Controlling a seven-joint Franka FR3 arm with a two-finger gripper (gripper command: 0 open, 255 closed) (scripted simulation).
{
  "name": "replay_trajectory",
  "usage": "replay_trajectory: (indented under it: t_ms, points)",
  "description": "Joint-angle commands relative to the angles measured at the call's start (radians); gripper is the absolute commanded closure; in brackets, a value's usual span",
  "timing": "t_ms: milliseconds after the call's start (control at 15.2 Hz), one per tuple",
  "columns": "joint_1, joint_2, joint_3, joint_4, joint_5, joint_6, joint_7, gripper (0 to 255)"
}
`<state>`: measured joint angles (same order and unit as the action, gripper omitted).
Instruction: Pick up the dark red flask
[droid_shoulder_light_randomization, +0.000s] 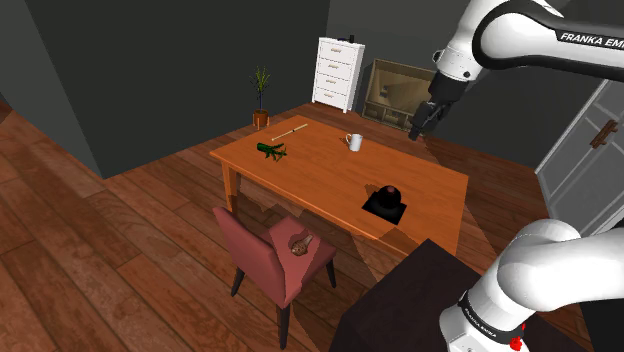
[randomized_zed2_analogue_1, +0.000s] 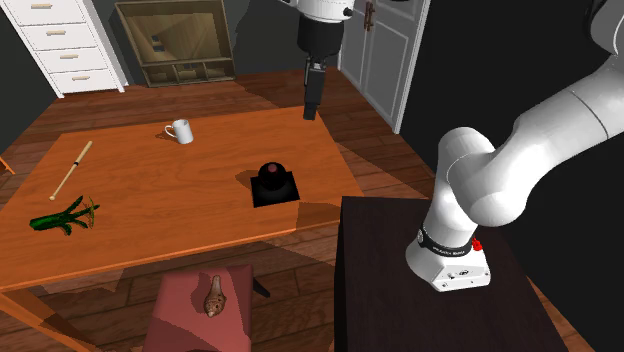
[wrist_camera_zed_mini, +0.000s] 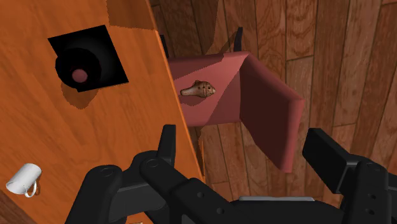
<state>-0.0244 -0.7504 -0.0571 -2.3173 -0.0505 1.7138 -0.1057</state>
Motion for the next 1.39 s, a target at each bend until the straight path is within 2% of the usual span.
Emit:
replay_trajectory:
  t_ms: [0, 660, 1320]
  points:
    - [0.0, 0.0, 0.0, 0.0, 0.0, 0.0, 0.0, 0]
    - [-0.062, 0.15, -0.058, -0.175, -0.11, 0.339, -0.026, 0]
    - [-0.138, 0.439, -0.122, -0.213, -0.228, 0.688, -0.018, 0]
